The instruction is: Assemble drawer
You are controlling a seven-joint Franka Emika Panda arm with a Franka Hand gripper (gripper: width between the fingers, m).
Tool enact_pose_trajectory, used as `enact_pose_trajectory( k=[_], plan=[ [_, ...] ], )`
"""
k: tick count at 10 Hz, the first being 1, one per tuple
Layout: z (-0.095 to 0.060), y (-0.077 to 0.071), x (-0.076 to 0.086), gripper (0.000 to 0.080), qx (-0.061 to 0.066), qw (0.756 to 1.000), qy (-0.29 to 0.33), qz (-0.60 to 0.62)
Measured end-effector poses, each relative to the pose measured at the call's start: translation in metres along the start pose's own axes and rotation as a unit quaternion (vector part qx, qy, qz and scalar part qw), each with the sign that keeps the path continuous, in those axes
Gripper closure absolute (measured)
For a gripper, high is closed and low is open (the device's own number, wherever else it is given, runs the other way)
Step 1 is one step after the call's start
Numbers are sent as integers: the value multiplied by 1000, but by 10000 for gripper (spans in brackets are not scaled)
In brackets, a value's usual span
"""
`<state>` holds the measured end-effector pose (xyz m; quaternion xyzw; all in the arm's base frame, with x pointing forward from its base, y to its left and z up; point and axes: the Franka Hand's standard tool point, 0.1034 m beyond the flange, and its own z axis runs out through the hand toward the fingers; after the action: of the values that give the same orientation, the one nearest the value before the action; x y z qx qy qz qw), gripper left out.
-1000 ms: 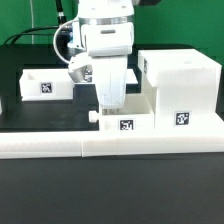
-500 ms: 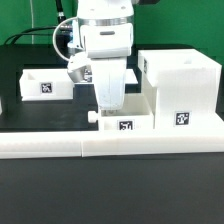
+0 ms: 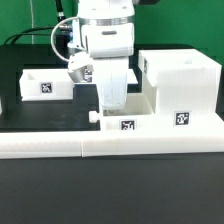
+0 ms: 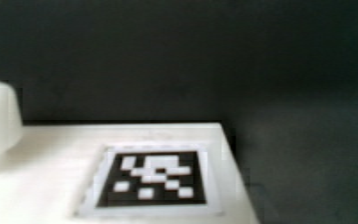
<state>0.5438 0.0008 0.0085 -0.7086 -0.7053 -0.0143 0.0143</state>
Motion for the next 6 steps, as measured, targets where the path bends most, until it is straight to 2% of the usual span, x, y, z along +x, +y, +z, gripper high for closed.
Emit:
enact_pose_trajectory(
  k=[2,6],
  plan=[
    [0,2,2,757,-9,1000,-1,-6],
    [0,2,1,757,-9,1000,-1,-3]
  ],
)
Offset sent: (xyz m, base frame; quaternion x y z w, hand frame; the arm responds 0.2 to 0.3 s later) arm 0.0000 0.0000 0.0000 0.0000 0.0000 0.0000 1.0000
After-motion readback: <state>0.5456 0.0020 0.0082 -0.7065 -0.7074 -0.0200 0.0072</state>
